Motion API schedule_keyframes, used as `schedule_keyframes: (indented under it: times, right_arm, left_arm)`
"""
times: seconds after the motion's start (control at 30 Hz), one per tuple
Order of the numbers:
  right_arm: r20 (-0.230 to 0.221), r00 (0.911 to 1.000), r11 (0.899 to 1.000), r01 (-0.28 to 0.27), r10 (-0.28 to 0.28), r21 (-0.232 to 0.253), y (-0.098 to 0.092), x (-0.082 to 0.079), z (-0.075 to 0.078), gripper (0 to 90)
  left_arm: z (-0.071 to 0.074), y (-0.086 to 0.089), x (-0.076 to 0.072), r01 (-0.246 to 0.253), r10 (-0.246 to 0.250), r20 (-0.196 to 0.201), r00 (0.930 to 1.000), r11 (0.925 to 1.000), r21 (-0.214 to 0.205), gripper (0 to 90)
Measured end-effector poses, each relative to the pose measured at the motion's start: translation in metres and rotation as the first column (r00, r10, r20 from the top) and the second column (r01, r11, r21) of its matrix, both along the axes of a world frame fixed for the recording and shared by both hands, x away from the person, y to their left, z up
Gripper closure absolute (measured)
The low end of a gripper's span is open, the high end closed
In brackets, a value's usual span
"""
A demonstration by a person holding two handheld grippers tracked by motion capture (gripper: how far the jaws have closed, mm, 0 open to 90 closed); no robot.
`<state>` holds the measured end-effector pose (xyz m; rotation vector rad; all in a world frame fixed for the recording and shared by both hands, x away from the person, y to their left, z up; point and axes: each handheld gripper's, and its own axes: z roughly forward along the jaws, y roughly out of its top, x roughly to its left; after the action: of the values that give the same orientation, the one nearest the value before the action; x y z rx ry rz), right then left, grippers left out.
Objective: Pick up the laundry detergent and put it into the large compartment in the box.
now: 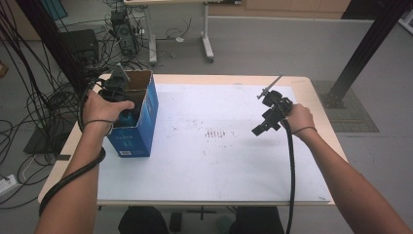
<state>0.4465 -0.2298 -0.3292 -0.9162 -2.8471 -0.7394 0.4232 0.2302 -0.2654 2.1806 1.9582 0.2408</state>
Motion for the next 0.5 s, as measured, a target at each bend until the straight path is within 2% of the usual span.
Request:
schedule_keyframes:
  times: [0.5]
  right_arm:
    - [0.001, 1.0, 1.0, -0.003, 0.003, -0.002, 0.0009, 0.0001, 0.0002, 3.1]
  left_arm:
    - [0.0002, -0.0004, -0.0001, 0.005, -0.005, -0.006, 1.0, 1.0, 0.002, 37.8]
